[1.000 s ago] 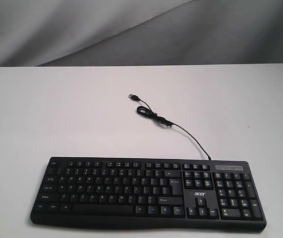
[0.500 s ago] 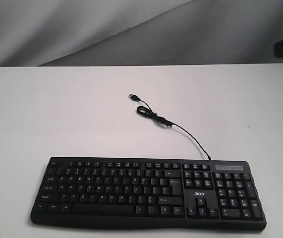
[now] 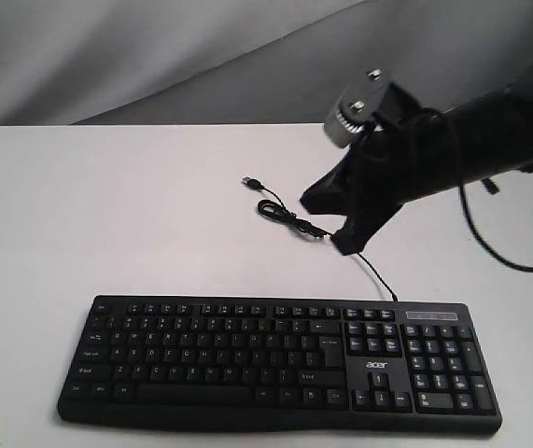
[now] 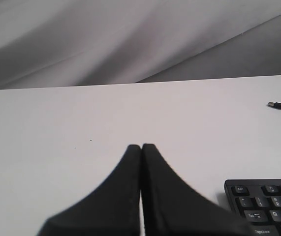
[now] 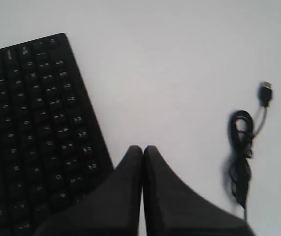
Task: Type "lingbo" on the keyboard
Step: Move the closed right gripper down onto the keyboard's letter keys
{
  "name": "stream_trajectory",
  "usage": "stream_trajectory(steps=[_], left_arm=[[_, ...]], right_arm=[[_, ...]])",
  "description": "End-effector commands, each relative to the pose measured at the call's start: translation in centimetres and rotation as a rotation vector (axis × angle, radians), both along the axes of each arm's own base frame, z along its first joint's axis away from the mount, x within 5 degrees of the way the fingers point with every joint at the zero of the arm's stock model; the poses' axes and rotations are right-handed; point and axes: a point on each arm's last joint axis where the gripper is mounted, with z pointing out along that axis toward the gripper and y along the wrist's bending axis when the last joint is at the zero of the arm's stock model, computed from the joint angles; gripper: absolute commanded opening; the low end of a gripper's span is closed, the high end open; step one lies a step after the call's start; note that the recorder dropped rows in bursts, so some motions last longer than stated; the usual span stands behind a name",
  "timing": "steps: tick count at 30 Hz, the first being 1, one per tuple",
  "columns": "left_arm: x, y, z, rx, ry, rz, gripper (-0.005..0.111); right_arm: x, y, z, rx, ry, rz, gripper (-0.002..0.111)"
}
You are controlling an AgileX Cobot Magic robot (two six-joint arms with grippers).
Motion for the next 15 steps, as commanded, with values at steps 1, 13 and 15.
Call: stream_trajectory(steps=[1,13,15], left_arm=[[0.0,0.0,0.0,-0.001,-0.012,0.0,0.001],[0.0,0.0,0.0,-0.001,-0.012,0.0,0.001],[0.0,0.0,0.0,-0.001,-0.012,0.0,0.001]], right_arm=[[-1.4,3.3,-0.6,-0.007,-0.008,0.097,0.0],[-2.0,6.2,-4.4,-0.076,0.03,0.181,0.0],[-2.1,6.3,-5.3,-0.082,0.068,0.191,0.0]])
